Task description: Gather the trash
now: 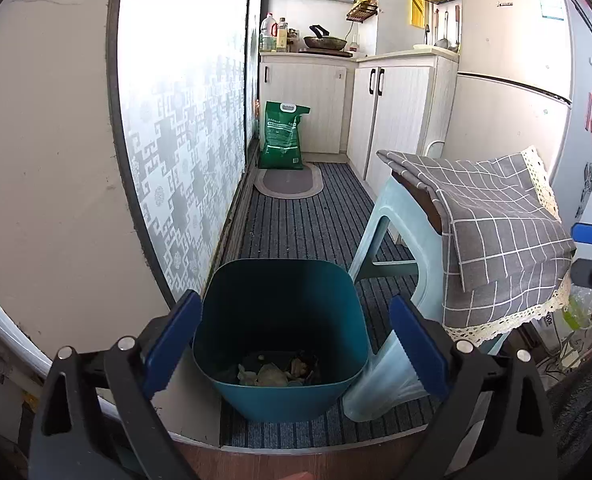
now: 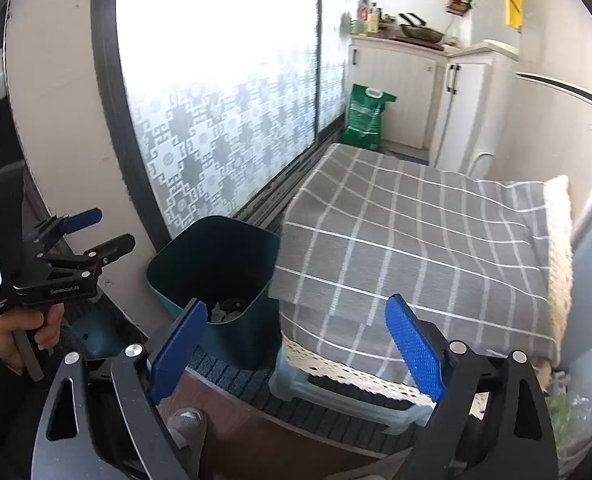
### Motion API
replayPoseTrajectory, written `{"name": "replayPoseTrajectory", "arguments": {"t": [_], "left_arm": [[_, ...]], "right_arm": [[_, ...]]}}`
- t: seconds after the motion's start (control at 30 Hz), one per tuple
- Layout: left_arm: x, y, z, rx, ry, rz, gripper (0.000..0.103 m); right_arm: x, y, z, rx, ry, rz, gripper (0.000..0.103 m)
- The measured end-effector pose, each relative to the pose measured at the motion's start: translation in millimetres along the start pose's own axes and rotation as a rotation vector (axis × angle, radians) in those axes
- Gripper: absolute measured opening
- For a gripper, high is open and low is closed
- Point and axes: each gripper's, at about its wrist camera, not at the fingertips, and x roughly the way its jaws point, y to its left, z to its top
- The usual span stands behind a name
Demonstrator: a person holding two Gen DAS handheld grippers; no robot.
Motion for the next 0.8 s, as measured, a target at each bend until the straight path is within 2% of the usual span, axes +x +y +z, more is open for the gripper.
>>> {"name": "replayPoseTrajectory", "arguments": {"t": [0.07,0.27,0.37,0.6,0.67,0.8], "left_arm": [[-2,-7,1,-0.003,0.000,-0.011,0.097],[-9,-30,-2,0.030,-0.025,-0.055,0.099],[-9,-36,0,0.038,-0.028,-0.066,0.099],[-8,-42,1,0.036,-0.024,-0.054,0.100],[-7,-41,1,0.036,-0.021,-0.049,0.100],[-7,-40,0,0.033,-0.018,-0.039,0.100]], "right_arm": [[-18,-12,-8,0.022,-0.019,-0.029,0.099],[-62,-51,-28,0.112,-0.060,-0.069,0.100],[-81,-59,-35,0.059,-0.079,-0.122,0.100],[-94,-83,-40,0.059,-0.110,-0.072,0.100],[-94,-80,-40,0.048,-0.117,-0.041,0.100],[-93,-70,-39,0.007,-0.123,-0.045,0.100]]}}
